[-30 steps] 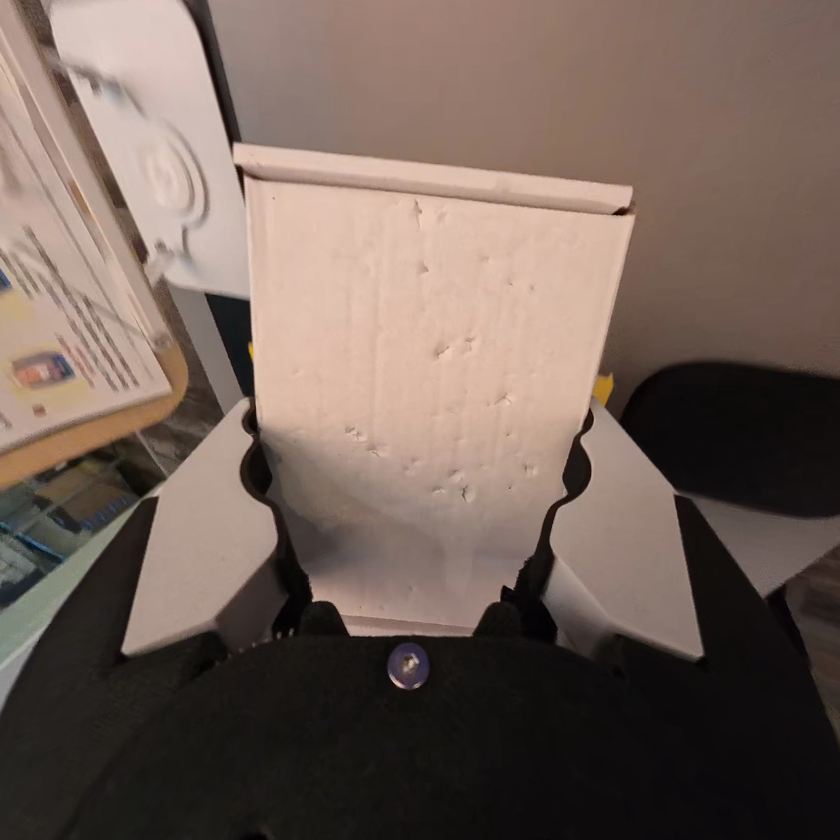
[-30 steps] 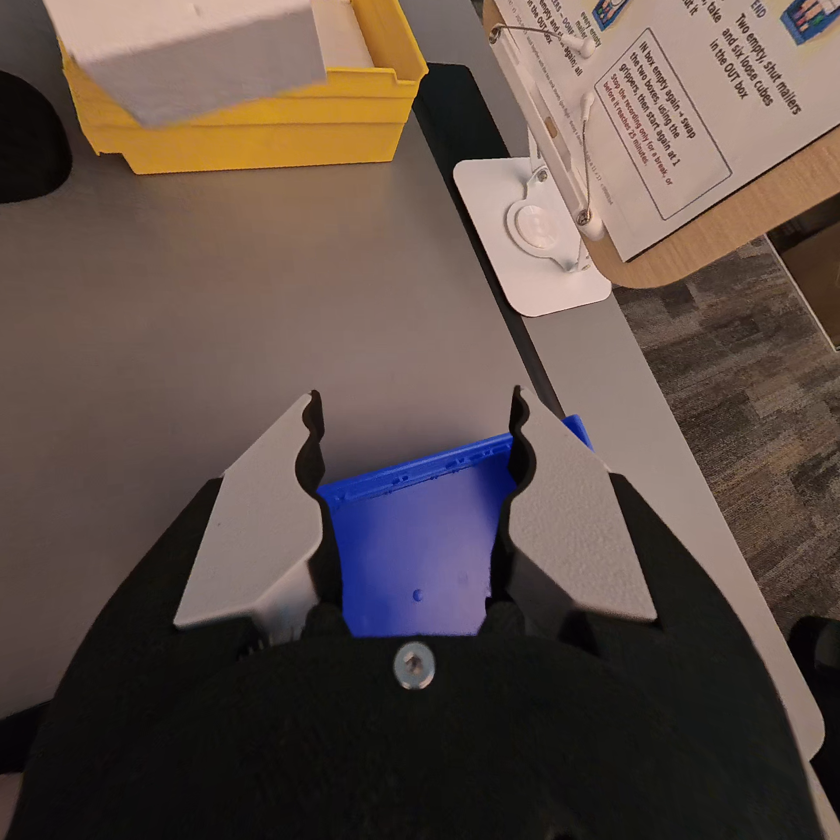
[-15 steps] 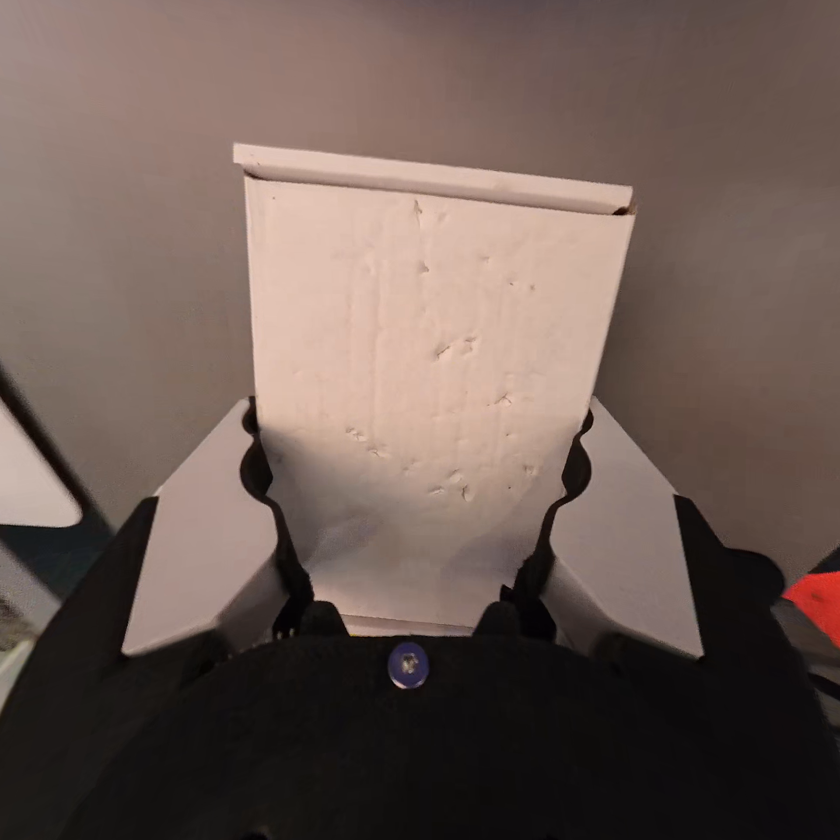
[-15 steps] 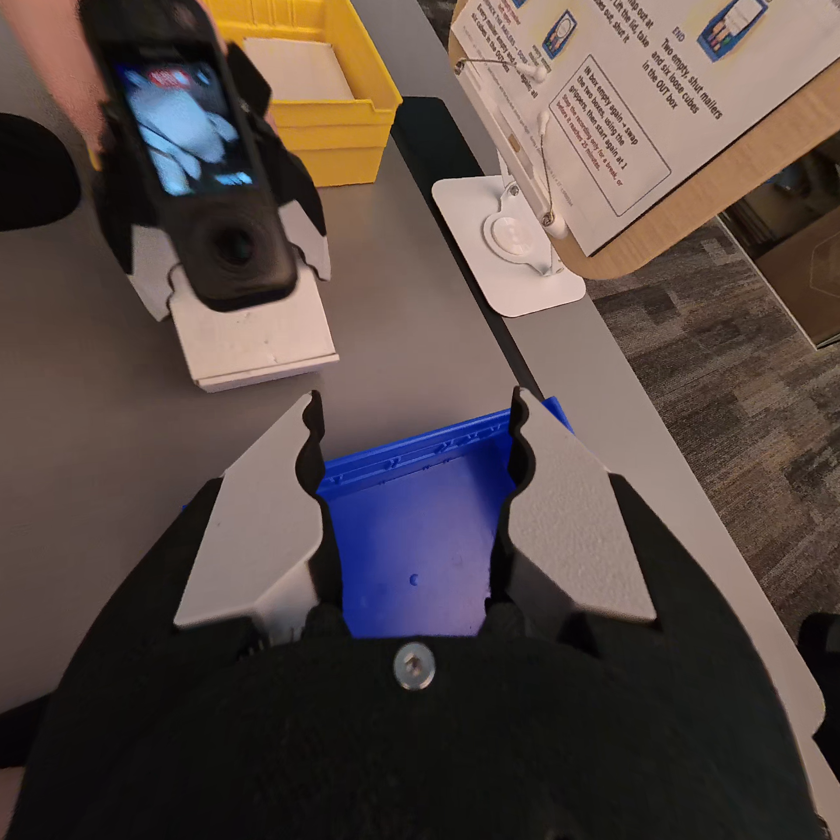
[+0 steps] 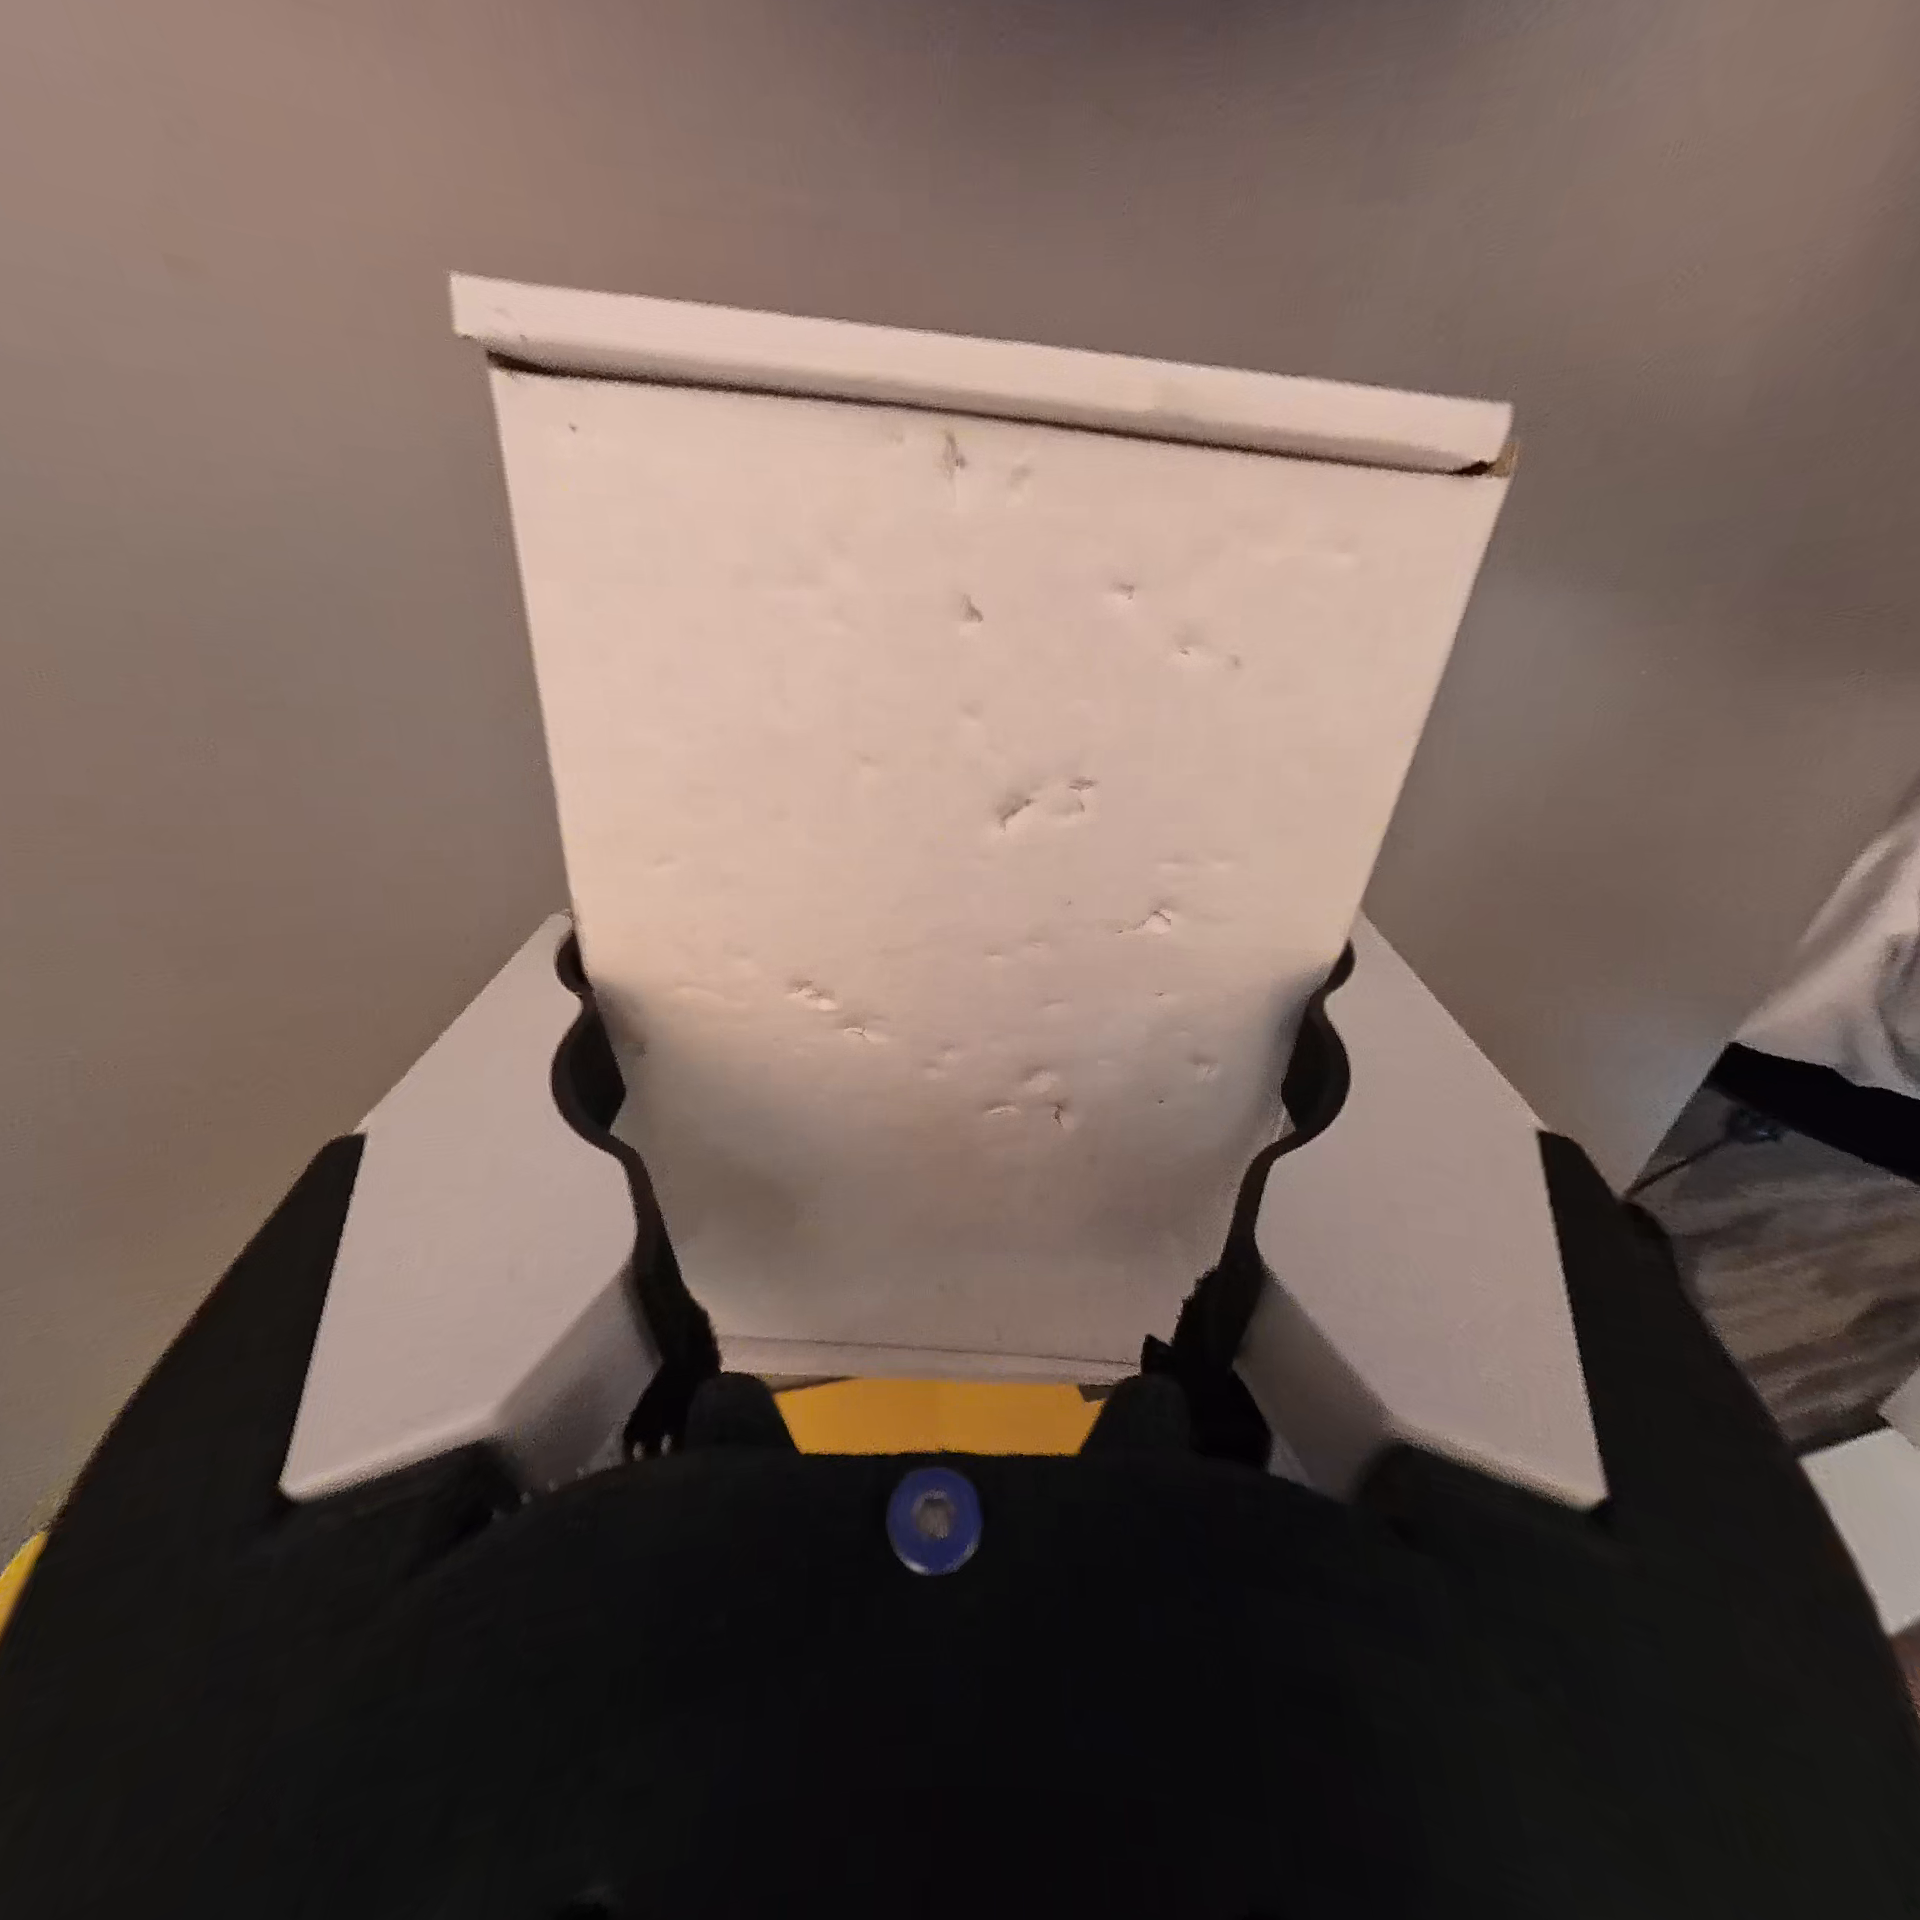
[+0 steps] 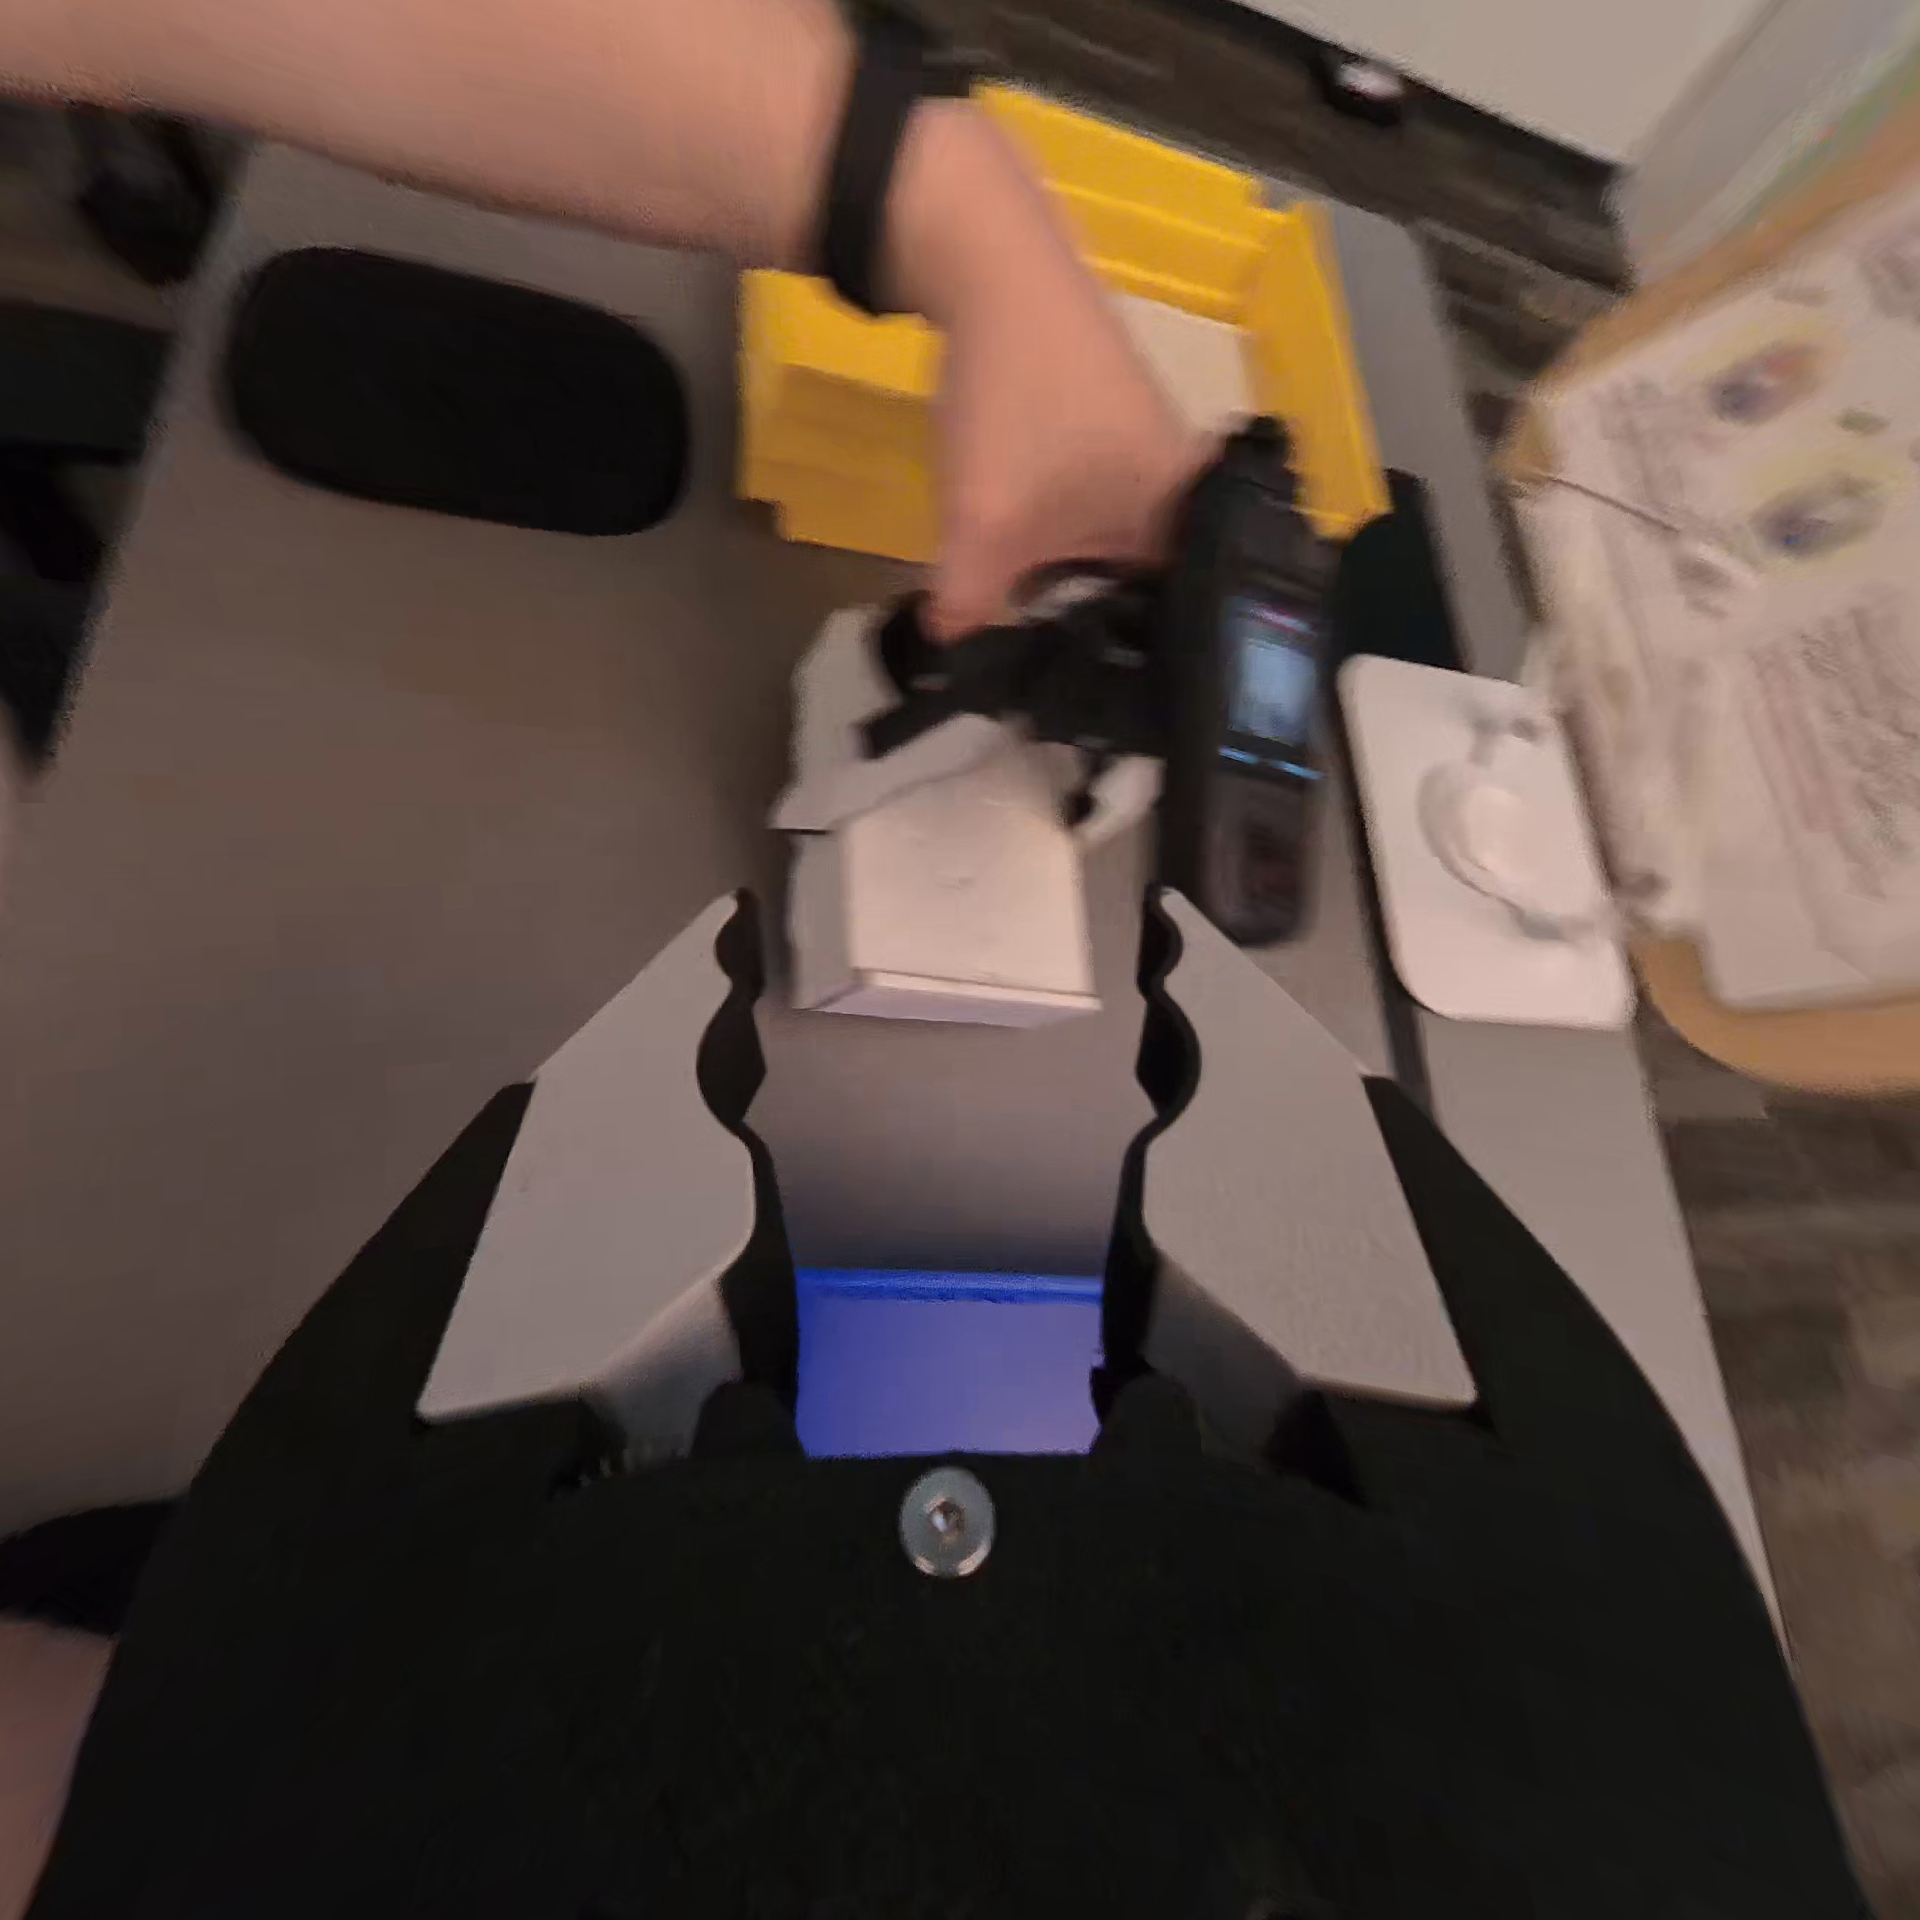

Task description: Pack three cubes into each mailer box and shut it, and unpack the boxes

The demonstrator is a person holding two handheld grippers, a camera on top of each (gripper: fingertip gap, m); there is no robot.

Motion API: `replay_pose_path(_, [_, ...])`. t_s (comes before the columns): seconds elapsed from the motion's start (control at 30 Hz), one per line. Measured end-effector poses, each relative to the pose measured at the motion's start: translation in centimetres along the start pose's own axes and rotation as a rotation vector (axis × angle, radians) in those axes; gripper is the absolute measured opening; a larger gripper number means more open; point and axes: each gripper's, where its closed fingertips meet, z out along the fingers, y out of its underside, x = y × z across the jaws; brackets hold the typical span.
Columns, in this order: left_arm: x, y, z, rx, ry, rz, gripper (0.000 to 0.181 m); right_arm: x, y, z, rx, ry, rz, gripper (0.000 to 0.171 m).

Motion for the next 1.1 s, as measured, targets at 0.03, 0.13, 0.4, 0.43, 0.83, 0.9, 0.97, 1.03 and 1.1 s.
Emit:
replay_pose_path(0.03, [0.0, -0.1, -0.1, 0.010, 0.022, -0.004, 0.132, -2.3, -0.1, 0.5, -0.022, -0.085, -0.050, 0.061])
replay_pose_path(0.13, [-0.1, -0.3, -0.3, 0.038, 0.067, -0.011, 0.131, -7.0, 0.3, 2.4, -0.112, -0.224, -0.195, 0.058])
replay_pose_path(0.4, [-0.3, -0.3, -0.6, 0.048, 0.112, 0.013, 0.132, -6.0, 2.7, 9.3, -0.197, 0.054, -0.277, 0.083])
replay_pose_path(0.43, [-0.3, -0.2, -0.6, 0.048, 0.113, 0.020, 0.132, -5.5, 2.5, 9.4, -0.156, 0.133, -0.298, 0.087])
replay_pose_path(0.83, [0.1, -0.3, -0.9, 0.091, 0.191, 0.054, 0.132, -1.9, 6.1, 13.4, -0.287, 0.425, -0.119, 0.114])
replay_pose_path(0.9, [0.5, -0.6, -0.9, 0.106, 0.216, 0.062, 0.132, -2.1, 6.6, 13.8, -0.302, 0.409, -0.107, 0.112])
replay_pose_path(0.97, [0.7, -0.7, -0.9, 0.113, 0.223, 0.068, 0.132, -2.1, 7.3, 14.1, -0.351, 0.404, -0.111, 0.093])
replay_pose_path(1.03, [0.8, -0.7, -0.9, 0.113, 0.215, 0.068, 0.132, -2.1, 7.6, 14.3, -0.365, 0.409, -0.134, 0.068])
replay_pose_path(1.1, [0.8, -0.7, -0.9, 0.117, 0.210, 0.047, 0.132, -2.1, 7.7, 14.2, -0.378, 0.417, -0.134, 0.068])
